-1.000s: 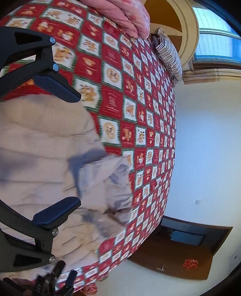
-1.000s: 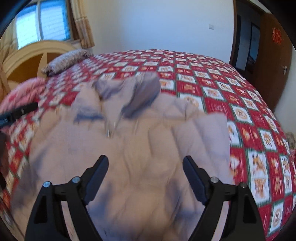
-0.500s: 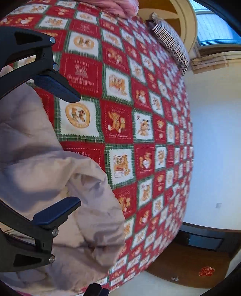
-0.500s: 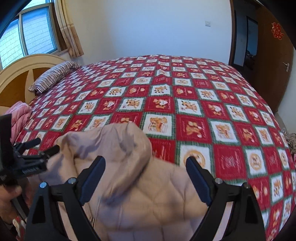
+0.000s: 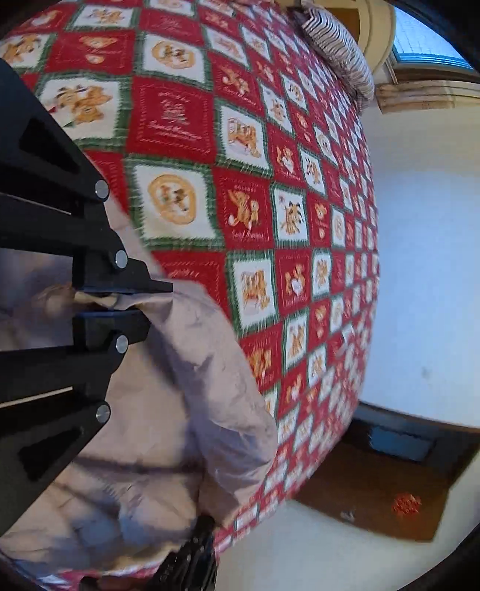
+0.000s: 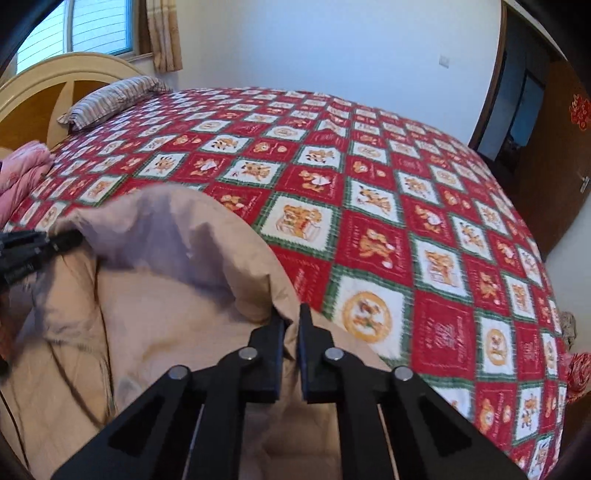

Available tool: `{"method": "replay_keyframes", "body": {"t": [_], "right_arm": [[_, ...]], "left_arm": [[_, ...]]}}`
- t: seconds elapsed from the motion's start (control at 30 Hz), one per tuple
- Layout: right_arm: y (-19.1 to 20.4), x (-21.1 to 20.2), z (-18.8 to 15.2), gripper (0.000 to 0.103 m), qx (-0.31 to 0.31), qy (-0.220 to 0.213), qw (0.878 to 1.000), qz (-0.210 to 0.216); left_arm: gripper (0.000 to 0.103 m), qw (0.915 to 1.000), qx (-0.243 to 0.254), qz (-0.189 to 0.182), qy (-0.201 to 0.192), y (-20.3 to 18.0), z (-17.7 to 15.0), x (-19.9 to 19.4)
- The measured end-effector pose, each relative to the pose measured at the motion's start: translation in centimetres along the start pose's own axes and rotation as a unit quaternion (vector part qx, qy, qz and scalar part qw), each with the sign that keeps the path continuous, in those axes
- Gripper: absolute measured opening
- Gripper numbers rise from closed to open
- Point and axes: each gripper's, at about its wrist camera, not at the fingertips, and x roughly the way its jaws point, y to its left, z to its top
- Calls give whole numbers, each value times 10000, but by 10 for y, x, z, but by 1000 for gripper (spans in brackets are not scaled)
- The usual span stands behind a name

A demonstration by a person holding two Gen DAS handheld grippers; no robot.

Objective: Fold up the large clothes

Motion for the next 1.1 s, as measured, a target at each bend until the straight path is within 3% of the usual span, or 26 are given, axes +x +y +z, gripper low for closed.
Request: {"method": "replay_keyframes", "body": {"t": [0.27, 0.53, 0.57, 0.6, 0.67, 0.7, 0.73, 0.83, 0.97, 1.1], "right_arm": [[-9, 12, -42, 4, -102, 241, 9994, -207], [-6, 24, -47, 4, -234, 302, 9980, -504], [-7, 22, -48, 8, -240, 290, 9980, -505], [-9, 22, -48, 12, -242, 300, 9980, -500], [-14, 17, -50, 45, -223, 302, 9978, -543], [-18, 12, -52, 49, -194, 257, 9981, -533], [-20, 7, -55, 49, -183, 247, 9983, -495], [-31, -9, -58, 49, -211, 330, 9982, -463], [-48, -39, -50, 49, 48, 130, 9978, -642], [-52, -51, -15, 49, 903, -336, 9949, -301]], "left_arm": [[5, 9986, 395, 69, 356, -9, -48, 11], [7, 9983, 462, 327, 133, -14, -40, -16], [7, 9982, 484, 355, 55, -16, -38, -26], [11, 9979, 545, 344, -56, -19, -37, -37], [40, 9962, 657, 468, -320, -23, -35, -61], [75, 9952, 675, 510, -483, -24, -34, -72], [94, 9933, 650, 593, -754, -24, -34, -87], [97, 9875, 607, 822, -1200, -21, -22, -109], [97, 9835, 279, 1436, -1068, -14, 14, -83], [97, 9836, -465, 1553, -796, -7, 45, -37]]}}
